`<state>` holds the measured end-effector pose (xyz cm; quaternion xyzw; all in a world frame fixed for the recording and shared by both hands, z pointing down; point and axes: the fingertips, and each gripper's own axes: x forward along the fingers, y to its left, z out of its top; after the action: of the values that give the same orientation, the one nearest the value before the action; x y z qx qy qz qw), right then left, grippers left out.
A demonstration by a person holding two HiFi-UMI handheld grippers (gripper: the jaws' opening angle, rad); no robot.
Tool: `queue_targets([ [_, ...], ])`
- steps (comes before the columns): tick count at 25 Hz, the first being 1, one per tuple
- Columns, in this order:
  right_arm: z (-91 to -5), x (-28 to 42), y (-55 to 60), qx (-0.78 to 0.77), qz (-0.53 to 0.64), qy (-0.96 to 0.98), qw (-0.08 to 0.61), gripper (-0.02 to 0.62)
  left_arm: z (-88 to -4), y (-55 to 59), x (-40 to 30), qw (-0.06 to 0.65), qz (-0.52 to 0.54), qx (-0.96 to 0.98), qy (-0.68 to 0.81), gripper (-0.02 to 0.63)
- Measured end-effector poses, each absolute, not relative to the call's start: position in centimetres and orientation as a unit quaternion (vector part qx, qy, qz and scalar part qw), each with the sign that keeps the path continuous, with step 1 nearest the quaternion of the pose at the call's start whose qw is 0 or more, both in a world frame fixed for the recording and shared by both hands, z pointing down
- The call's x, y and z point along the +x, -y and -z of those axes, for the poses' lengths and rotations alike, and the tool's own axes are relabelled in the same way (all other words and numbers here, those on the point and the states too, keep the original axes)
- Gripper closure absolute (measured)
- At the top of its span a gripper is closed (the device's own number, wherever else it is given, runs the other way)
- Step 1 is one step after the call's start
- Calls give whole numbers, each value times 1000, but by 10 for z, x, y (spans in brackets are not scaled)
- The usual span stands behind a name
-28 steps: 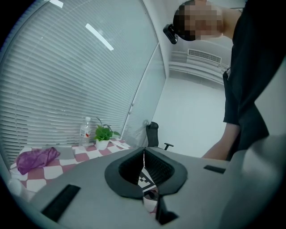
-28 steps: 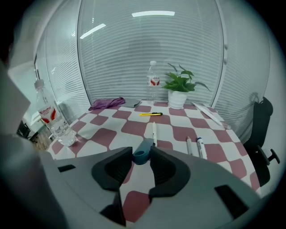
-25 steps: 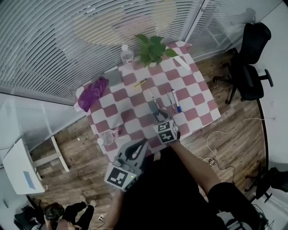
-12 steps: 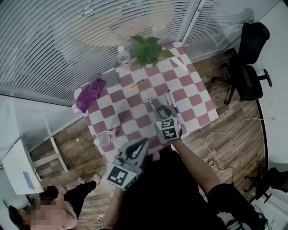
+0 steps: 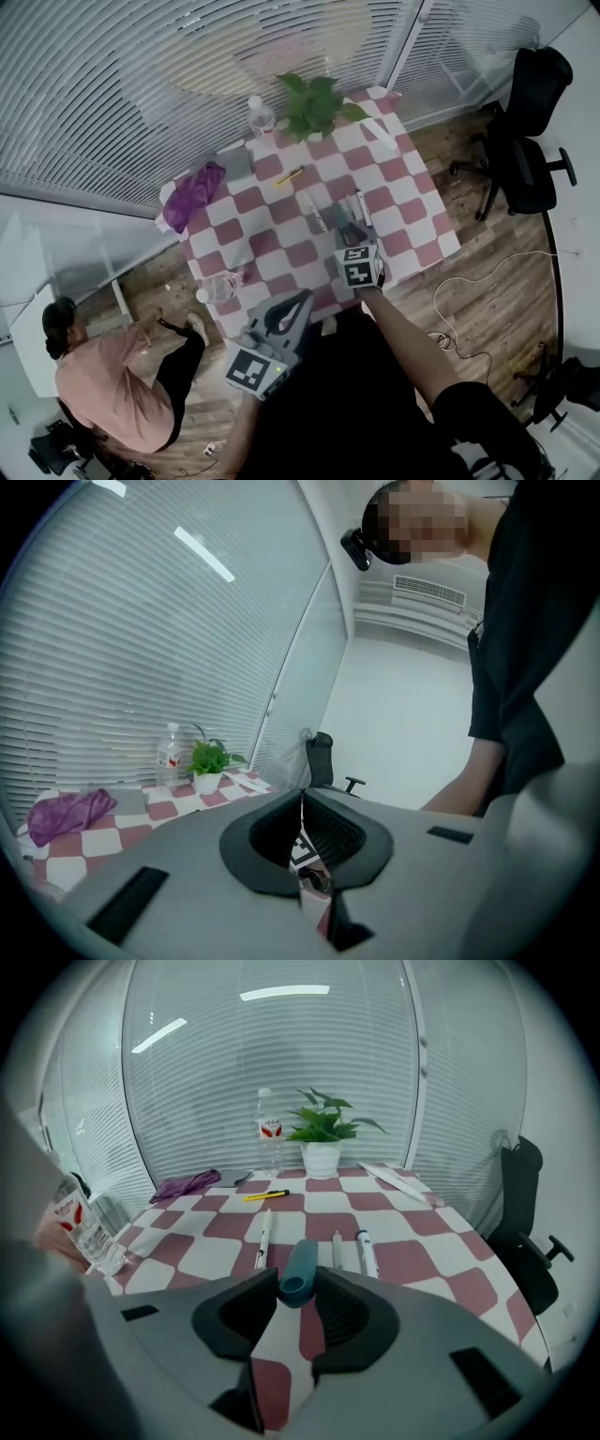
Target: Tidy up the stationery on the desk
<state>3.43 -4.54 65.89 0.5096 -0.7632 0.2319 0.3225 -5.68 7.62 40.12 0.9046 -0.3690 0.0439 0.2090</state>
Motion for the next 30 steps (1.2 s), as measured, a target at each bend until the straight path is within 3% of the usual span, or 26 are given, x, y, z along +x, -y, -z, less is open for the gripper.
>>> queue_targets([
  [13,-698,43,33,497,-265,733,380,451,-404,-76,-55,211,-57,897,384,572],
  [30,-690,43,35,504,-249,735,380,430,-401,-75,-56,211,-44,898,385,572],
])
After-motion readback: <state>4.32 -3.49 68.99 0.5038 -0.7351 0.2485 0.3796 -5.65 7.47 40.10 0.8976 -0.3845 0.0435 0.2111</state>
